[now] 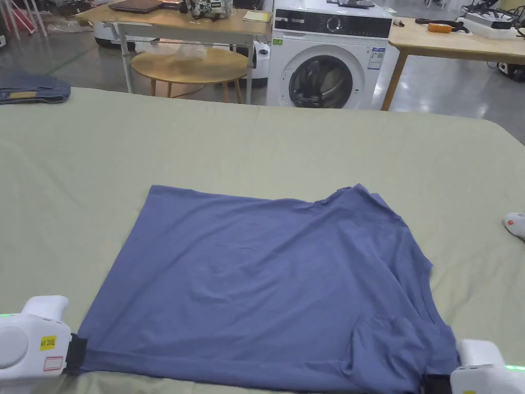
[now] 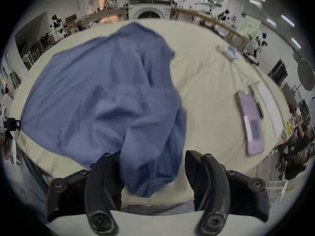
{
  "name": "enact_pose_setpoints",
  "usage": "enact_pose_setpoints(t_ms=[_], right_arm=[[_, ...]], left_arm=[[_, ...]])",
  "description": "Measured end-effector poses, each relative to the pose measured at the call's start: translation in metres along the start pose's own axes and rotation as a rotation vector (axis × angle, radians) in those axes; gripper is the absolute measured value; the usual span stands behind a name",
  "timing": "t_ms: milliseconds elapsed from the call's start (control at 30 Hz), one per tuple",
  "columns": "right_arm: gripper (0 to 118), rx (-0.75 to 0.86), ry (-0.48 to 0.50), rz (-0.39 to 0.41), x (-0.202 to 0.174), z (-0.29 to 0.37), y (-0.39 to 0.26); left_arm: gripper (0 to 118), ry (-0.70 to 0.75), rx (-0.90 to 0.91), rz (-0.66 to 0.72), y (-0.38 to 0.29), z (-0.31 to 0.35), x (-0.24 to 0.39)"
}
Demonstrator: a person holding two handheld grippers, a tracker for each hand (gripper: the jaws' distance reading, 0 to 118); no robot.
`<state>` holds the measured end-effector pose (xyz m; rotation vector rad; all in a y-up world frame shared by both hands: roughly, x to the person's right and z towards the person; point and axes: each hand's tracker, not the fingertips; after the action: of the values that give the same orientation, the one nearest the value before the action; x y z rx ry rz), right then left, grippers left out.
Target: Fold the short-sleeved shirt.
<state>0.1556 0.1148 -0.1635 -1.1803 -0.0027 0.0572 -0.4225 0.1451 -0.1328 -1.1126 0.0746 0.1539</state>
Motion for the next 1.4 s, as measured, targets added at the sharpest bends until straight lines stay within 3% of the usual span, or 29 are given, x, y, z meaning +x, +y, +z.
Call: enact_pose_setpoints(t_ms=[167,200,300,333,500,867,1167,1400], right_arm=[[64,0.037,-0.036,0.031,-0.012,0.003,0.003],[57,0.033,-0.026,0.052,-0.016,0.007,0.003],[13,0.023,-0.024,0.068,-0.023,0.011,0.007],[9,0.022,-0.022,0.069,-0.023,0.013,0.009],[8,0.106,-0.052,0.099,-0.026,0.041,0.017],[8,0.269,-0.012,0.041,-0.013,0.078,0.087],[8,0.300,0.039,-0.041,-0.008,0.033,0.172],[8,0.253,0.025,-0.019,-0.027,-0.004,0.212]], left_arm=[[0,0.003,0.002,-0.003,-0.001,0.002,0.002],[0,0.006,0.002,-0.007,-0.001,0.002,0.003],[0,0.017,0.005,-0.021,-0.001,0.004,0.007],[0,0.018,0.009,-0.022,-0.002,0.006,0.007],[0,0.012,0.039,-0.022,0.001,0.017,0.006],[0,-0.043,0.194,-0.008,0.075,0.044,0.004],[0,-0.034,0.223,-0.019,0.168,0.010,0.008],[0,-0.008,0.172,-0.017,0.202,-0.037,0.012]])
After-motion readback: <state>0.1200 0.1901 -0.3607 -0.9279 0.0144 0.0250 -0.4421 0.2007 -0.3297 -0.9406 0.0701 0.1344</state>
